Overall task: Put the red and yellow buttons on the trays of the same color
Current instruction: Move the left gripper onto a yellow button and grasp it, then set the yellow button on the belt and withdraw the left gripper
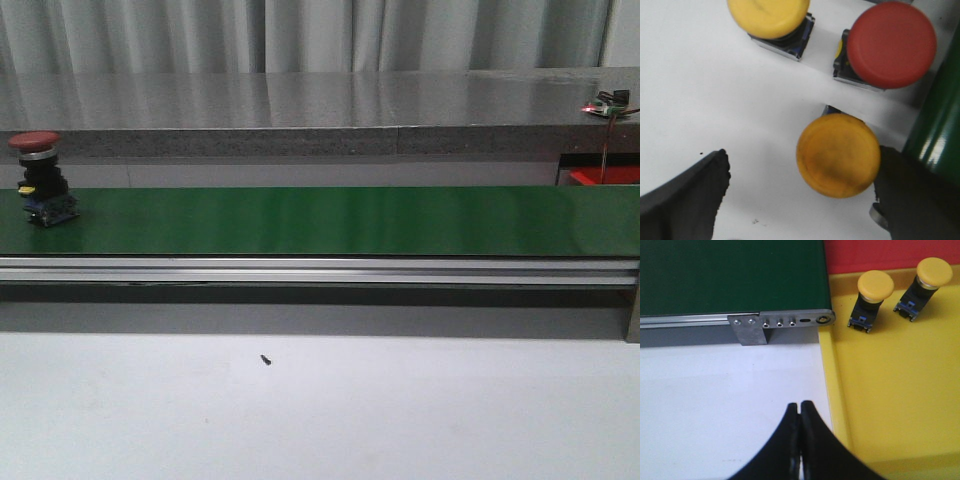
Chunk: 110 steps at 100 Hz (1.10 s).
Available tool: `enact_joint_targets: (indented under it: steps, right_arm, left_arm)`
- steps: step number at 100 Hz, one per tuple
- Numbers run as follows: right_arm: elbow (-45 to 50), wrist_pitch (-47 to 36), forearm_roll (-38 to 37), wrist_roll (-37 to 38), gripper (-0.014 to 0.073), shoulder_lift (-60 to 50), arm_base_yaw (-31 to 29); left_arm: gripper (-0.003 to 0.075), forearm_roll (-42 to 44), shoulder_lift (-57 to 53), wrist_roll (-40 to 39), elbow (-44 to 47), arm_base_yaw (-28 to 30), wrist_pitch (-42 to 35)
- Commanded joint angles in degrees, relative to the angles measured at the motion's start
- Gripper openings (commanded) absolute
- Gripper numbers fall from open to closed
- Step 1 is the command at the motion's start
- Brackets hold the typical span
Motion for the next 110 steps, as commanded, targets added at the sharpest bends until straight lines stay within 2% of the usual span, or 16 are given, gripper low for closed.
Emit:
enact_joint_targets:
  steps: [1,15,41,55,82,110]
  right_arm:
    - [-1.5,-3.3,-0.1,-0.4,-0.0068,0.0,-0.1]
    - [-1.5,-3.3,-0.1,-0.4,-0.0068,0.0,-0.1]
    - [-1.5,-3.3,-0.1,-0.4,-0.0068,0.0,-0.1]
    - [-1.5,-3.3,-0.1,-0.4,-0.0068,0.0,-0.1]
    - [-1.5,-3.3,-0.1,-0.4,-0.0068,0.0,-0.1]
    - [-1.5,-3.3,-0.1,-0.4,-0.0068,0.0,-0.1]
  left_arm:
    - [0.0567,-0.3,-2.4,-0.5,-1.3,0.0,-1.8]
    - [0.0540,-0.3,-2.4,-0.5,-1.3,0.0,-2.7]
    - [0.0274,-0.4,-2.4,-0.5,-1.3,0.0,-4.7]
    - [0.0192,-0.4,-2.4,-0.5,-1.3,0.0,-5.1]
    - [0.0185,-0.4,-2.9,-0.5,-1.3,0.0,-5.2]
    - [0.0185,-0.4,-8.7,-0.5,-1.3,0.0,-3.5]
